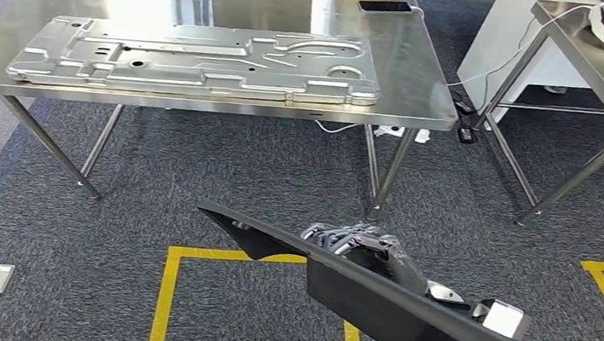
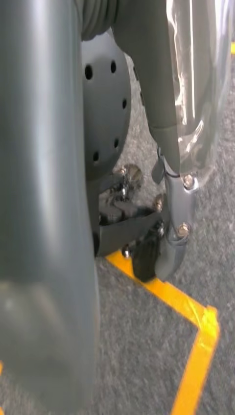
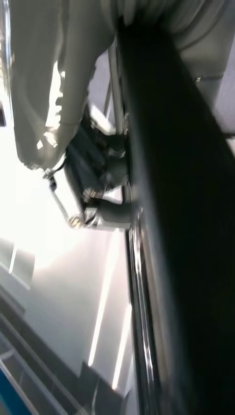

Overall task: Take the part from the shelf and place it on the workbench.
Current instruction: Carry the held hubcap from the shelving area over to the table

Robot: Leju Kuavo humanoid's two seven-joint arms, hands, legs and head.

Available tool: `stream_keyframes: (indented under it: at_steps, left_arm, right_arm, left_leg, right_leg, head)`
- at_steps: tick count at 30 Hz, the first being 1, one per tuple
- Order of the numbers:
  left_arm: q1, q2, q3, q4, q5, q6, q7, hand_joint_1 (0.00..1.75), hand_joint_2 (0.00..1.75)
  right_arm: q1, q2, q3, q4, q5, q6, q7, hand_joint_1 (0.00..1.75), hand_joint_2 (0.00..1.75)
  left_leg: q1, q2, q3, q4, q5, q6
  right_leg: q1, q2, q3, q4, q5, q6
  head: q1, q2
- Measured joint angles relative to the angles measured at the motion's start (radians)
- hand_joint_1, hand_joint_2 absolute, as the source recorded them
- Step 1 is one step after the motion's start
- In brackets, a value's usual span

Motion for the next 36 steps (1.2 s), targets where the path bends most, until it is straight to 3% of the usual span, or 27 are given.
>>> stream_keyframes:
  at_steps: [4, 5, 7, 8, 9, 10, 12, 13, 14, 16, 19, 21, 23, 24, 25, 27, 28, 29, 31, 34, 36]
  left_arm:
    - [-0.001, 0.001, 0.005, 0.0, 0.006, -0.003, -0.007, 0.0, 0.0]
    - [-0.002, 0.001, 0.007, 0.0, 0.01, -0.004, -0.008, 0.0, 0.0]
    - [-0.003, 0.001, 0.01, 0.0, 0.016, -0.005, -0.008, 0.0, 0.0]
    - [-0.003, 0.001, 0.011, 0.0, 0.017, -0.005, -0.008, 0.0, 0.0]
    - [-0.002, 0.001, 0.012, 0.0, 0.018, -0.004, -0.008, 0.0, 0.0]
    - [-0.002, 0.001, 0.013, 0.0, 0.017, -0.003, -0.007, 0.0, 0.0]
    - [-0.001, 0.001, 0.015, 0.0, 0.017, -0.002, -0.006, 0.0, 0.0]
    - [-0.002, 0.001, 0.015, 0.0, 0.016, -0.002, -0.005, 0.0, 0.0]
    - [-0.003, 0.001, 0.015, 0.0, 0.015, -0.002, -0.005, 0.0, 0.0]
    - [-0.005, 0.001, 0.016, 0.0, 0.013, -0.002, -0.005, 0.0, 0.0]
    - [-0.008, 0.002, 0.016, 0.0, 0.013, -0.004, -0.01, 0.0, 0.0]
    - [-0.01, 0.003, 0.017, 0.0, 0.013, -0.006, -0.015, 0.0, 0.0]
    - [-0.008, 0.004, 0.019, 0.0, 0.014, -0.007, -0.019, 0.0, 0.0]
    - [-0.006, 0.004, 0.021, 0.0, 0.014, -0.007, -0.02, 0.0, 0.0]
    - [-0.005, 0.004, 0.023, 0.0, 0.014, -0.007, -0.02, 0.0, 0.0]
    - [-0.003, 0.005, 0.026, 0.0, 0.015, -0.007, -0.021, 0.0, 0.0]
    - [-0.004, 0.006, 0.027, 0.0, 0.015, -0.007, -0.021, 0.0, 0.0]
    - [-0.004, 0.008, 0.028, 0.0, 0.015, -0.006, -0.021, 0.0, 0.0]
    - [-0.005, 0.01, 0.03, 0.0, 0.014, -0.003, -0.02, 0.0, 0.0]
    - [-0.004, 0.01, 0.03, 0.0, 0.01, 0.001, -0.02, 0.0, 0.0]
    - [-0.003, 0.011, 0.03, 0.0, 0.002, 0.001, -0.02, 0.0, 0.0]
  right_arm:
    - [-0.02, 0.0, 0.004, 0.006, -0.01, 0.005, 0.0, 1.75, 1.75]
    - [-0.025, 0.0, 0.005, 0.008, -0.011, 0.006, 0.0, 1.75, 1.75]
    - [-0.031, 0.0, 0.007, 0.014, -0.013, 0.007, 0.002, 1.75, 1.75]
    - [-0.031, 0.0, 0.008, 0.018, -0.014, 0.007, 0.004, 1.75, 1.75]
    - [-0.031, 0.0, 0.01, 0.021, -0.015, 0.007, 0.005, 1.75, 1.75]
    - [-0.032, 0.0, 0.011, 0.024, -0.015, 0.008, 0.006, 1.75, 1.75]
    - [-0.032, 0.0, 0.013, 0.027, -0.017, 0.007, 0.007, 1.75, 1.75]
    - [-0.032, 0.0, 0.013, 0.028, -0.018, 0.007, 0.005, 1.75, 1.75]
    - [-0.032, -0.001, 0.013, 0.028, -0.018, 0.007, 0.004, 1.75, 1.75]
    - [-0.03, -0.001, 0.014, 0.027, -0.02, 0.006, 0.001, 1.75, 1.75]
    - [-0.029, -0.002, 0.013, 0.023, -0.023, 0.004, -0.002, 1.75, 1.75]
    - [-0.029, -0.002, 0.013, 0.02, -0.021, 0.002, -0.002, 1.75, 1.75]
    - [-0.027, -0.003, 0.014, 0.018, -0.016, -0.001, -0.002, 1.75, 1.75]
    - [-0.025, -0.003, 0.014, 0.018, -0.014, -0.002, -0.002, 1.75, 1.75]
    - [-0.024, -0.003, 0.014, 0.018, -0.012, -0.002, -0.002, 1.75, 1.75]
    - [-0.022, -0.004, 0.014, 0.017, -0.011, -0.003, -0.002, 1.75, 1.75]
    - [-0.022, -0.005, 0.014, 0.017, -0.009, -0.003, -0.002, 1.75, 1.75]
    - [-0.021, -0.005, 0.014, 0.016, -0.006, -0.004, -0.002, 1.75, 1.75]
    - [-0.017, -0.007, 0.014, 0.014, 0.002, -0.01, -0.003, 1.75, 1.75]
    - [-0.008, -0.009, 0.014, 0.002, 0.011, -0.022, -0.003, 1.75, 1.75]
    - [-0.004, -0.011, 0.014, -0.001, 0.014, -0.029, -0.002, 1.75, 1.75]
  left_leg:
    - [0.007, 0.001, 0.027, -0.042, -0.014, 0.009]
    - [0.011, 0.001, 0.038, -0.049, -0.016, 0.012]
    - [0.011, 0.001, 0.053, -0.052, -0.027, 0.016]
    - [0.011, 0.001, 0.06, -0.052, -0.034, 0.016]
    - [0.011, 0.001, 0.07, -0.052, -0.042, 0.014]
    - [0.012, 0.001, 0.083, -0.052, -0.051, 0.012]
    - [0.014, 0.0, 0.109, -0.053, -0.07, 0.004]
    - [0.014, 0.0, 0.117, -0.052, -0.078, -0.001]
    - [0.013, -0.001, 0.121, -0.052, -0.084, -0.006]
    - [0.012, 0.0, 0.122, -0.055, -0.09, -0.014]
    - [0.013, 0.001, 0.117, -0.034, -0.108, -0.027]
    - [0.015, 0.001, 0.065, 0.066, -0.145, -0.036]
    - [0.018, 0.001, -0.02, 0.197, -0.179, -0.04]
    - [0.018, 0.001, -0.052, 0.23, -0.171, -0.04]
    - [0.018, 0.001, -0.066, 0.227, -0.142, -0.038]
    - [0.014, 0.0, -0.049, 0.126, -0.043, -0.027]
    - [0.01, -0.001, -0.035, 0.077, -0.005, -0.019]
    - [0.005, -0.002, -0.023, 0.039, 0.014, -0.01]
    - [-0.003, -0.003, -0.013, 0.01, 0.006, 0.006]
    - [0.004, -0.002, 0.017, -0.037, -0.013, 0.016]
    - [0.011, -0.001, 0.044, -0.058, -0.018, 0.019]
  right_leg:
    - [-0.001, -0.003, -0.005, 0.02, -0.019, 0.02]
    - [-0.001, -0.003, -0.025, 0.062, -0.036, 0.023]
    - [-0.001, -0.003, -0.102, 0.185, -0.075, 0.028]
    - [-0.001, -0.003, -0.139, 0.233, -0.081, 0.03]
    - [-0.001, -0.003, -0.162, 0.251, -0.066, 0.032]
    - [-0.001, -0.004, -0.166, 0.23, -0.03, 0.034]
    - [-0.001, -0.006, -0.135, 0.12, 0.06, 0.033]
    - [0.001, -0.007, -0.117, 0.069, 0.085, 0.031]
    - [0.004, -0.008, -0.105, 0.038, 0.091, 0.026]
    - [0.008, -0.005, -0.098, 0.022, 0.075, 0.013]
    - [0.001, -0.004, -0.086, 0.013, 0.063, -0.006]
    - [-0.001, -0.006, -0.074, 0.01, 0.054, -0.015]
    - [-0.001, -0.007, -0.061, 0.01, 0.041, -0.019]
    - [-0.001, -0.005, -0.051, 0.01, 0.034, -0.02]
    - [0.0, -0.003, -0.039, 0.01, 0.026, -0.019]
    - [0.0, 0.0, -0.012, 0.009, 0.008, -0.017]
    - [0.002, 0.0, -0.002, 0.007, 0.0, -0.014]
    - [0.001, 0.002, 0.005, 0.005, -0.006, -0.009]
    - [-0.001, 0.003, 0.006, -0.002, -0.011, 0.002]
    - [0.001, -0.002, 0.012, -0.002, -0.022, 0.017]
    - [0.002, -0.003, -0.024, 0.076, -0.053, 0.022]
  head:
    - [0.001, 0.0]
    - [0.001, 0.0]
    - [0.002, 0.0]
    - [0.002, 0.0]
    - [0.002, 0.0]
    - [0.002, 0.0]
    - [0.002, 0.0]
    - [0.002, 0.0]
    - [0.002, 0.0]
    - [0.002, 0.0]
    - [0.002, 0.0]
    - [0.002, 0.0]
    - [0.002, 0.0]
    - [0.002, 0.0]
    - [0.002, 0.0]
    - [0.002, 0.0]
    - [0.002, 0.0]
    - [0.002, 0.0]
    - [0.001, 0.0]
    - [0.001, 0.0]
    - [0.002, 0.0]
